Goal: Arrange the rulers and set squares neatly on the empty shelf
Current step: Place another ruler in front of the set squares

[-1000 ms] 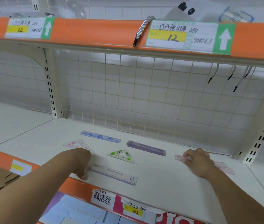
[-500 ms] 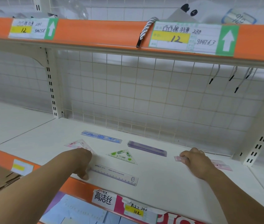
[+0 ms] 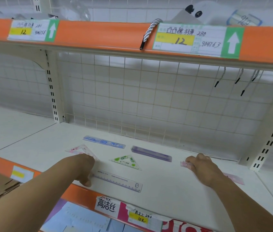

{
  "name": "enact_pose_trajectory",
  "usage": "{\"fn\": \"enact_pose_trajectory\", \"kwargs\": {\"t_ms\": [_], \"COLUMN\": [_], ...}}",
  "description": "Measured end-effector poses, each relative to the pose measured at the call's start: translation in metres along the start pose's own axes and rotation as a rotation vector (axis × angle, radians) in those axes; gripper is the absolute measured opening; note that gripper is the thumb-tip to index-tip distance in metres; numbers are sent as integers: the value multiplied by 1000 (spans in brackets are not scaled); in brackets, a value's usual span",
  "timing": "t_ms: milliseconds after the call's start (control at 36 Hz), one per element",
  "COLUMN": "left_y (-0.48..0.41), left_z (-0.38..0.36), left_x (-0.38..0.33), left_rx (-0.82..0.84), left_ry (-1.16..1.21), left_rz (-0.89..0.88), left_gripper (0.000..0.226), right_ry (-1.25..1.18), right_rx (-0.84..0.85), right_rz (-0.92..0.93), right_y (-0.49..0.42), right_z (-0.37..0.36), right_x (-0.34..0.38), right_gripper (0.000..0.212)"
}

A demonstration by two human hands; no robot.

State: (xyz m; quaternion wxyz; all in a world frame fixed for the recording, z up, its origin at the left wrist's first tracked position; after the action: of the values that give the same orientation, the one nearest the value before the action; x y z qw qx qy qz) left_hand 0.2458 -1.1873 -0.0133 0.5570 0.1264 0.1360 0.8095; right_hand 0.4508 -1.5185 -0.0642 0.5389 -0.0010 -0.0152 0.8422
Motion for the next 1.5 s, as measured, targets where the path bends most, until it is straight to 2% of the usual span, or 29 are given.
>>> {"fn": "enact_pose_trajectory", "kwargs": {"t_ms": [139, 444, 611, 722, 833, 917, 972, 1056, 1194, 1500], "left_y": [-2, -3, -2, -2, -2, 0, 2, 2, 3, 3], "left_z": [-1, -2, -1, 0, -1, -1, 0, 0, 0, 0], "left_x": [2, 2, 2, 2, 3, 3, 3, 4, 5, 6], "left_rx": [-10, -14, -11, -7, -7, -5, -6, -20, -18, -14], "left_ry": [-19, -24, -21, -32, -34, -26, -18, -24, -34, -35], "left_rz": [-10, -8, -29, -39, -50, -62, -69, -81, -95, -105], "left_gripper": [57, 57, 55, 55, 55, 54, 53, 55, 54, 54], "right_ry": [-22, 6, -35, -131, -199, -239, -199, -66, 35, -89], "right_rx": [2, -15, -142, -231, -164, -24, 64, 111, 172, 243], "right_rz": [0, -31, -11, 93, 238, 340, 401, 472, 443, 336], "right_y": [0, 7, 10, 17, 34, 48, 56, 63, 63, 58], "right_z": [-2, 5, 17, 28, 34, 34, 33, 31, 23, 22], "right_x": [0, 8, 33, 74, 123, 157, 177, 200, 218, 220], "right_gripper": [34, 41, 41, 25, 19, 23, 26, 38, 46, 42]}}
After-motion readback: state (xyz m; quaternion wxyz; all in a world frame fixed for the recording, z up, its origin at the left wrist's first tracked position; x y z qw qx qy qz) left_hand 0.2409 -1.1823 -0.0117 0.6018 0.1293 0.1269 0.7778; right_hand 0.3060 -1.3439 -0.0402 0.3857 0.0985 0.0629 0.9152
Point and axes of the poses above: each hand's wrist, its own y-axis away from the middle knuckle, its own z-axis out of the back of the hand, x = y × z, the point moved 2 cm from there along -y, towards the middle knuckle, and after that the axes turned 8 degrees about y, right-handed, at the moved point
